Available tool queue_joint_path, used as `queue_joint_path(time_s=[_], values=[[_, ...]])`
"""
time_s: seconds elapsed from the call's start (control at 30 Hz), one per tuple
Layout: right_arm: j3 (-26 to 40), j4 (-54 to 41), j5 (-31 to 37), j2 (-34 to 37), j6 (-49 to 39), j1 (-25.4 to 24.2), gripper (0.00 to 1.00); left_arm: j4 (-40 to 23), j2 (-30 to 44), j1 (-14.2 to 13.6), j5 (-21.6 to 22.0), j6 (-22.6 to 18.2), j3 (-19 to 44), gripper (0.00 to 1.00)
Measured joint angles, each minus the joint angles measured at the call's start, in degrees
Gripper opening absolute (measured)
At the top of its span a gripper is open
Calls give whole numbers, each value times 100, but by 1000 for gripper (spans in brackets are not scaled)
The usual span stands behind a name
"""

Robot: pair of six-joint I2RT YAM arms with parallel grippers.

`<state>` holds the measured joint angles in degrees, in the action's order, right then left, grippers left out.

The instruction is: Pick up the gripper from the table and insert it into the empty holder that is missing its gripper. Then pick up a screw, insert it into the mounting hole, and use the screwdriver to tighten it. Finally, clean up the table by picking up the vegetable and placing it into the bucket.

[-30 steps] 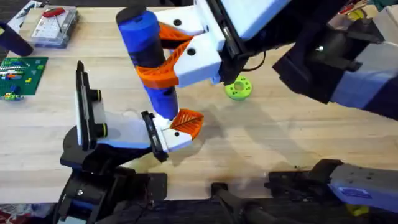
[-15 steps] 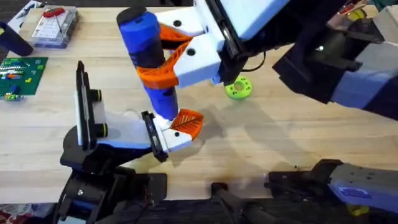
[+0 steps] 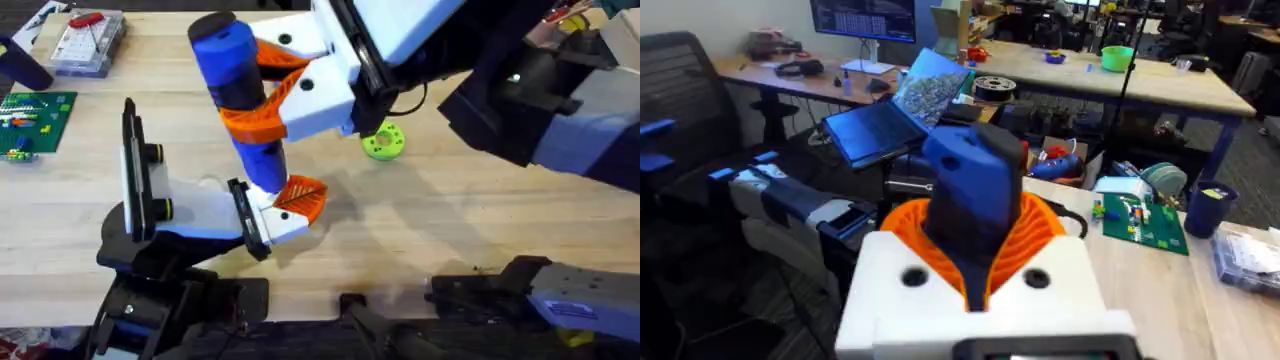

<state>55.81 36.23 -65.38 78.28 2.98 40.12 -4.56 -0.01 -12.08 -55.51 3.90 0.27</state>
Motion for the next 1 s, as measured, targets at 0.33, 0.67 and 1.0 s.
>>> queue_joint_path(time_s=[0.33, 0.67, 1.0], values=[[-4, 85, 7, 0, 25, 16, 49, 0, 0, 0, -2, 0, 0, 13], [652, -411, 107, 0, 585, -205, 50, 2, 2, 0, 2, 0, 2, 13], [1913, -2784, 378, -31, 12, -611, 50, 2, 0, 0, 2, 0, 0, 13]])
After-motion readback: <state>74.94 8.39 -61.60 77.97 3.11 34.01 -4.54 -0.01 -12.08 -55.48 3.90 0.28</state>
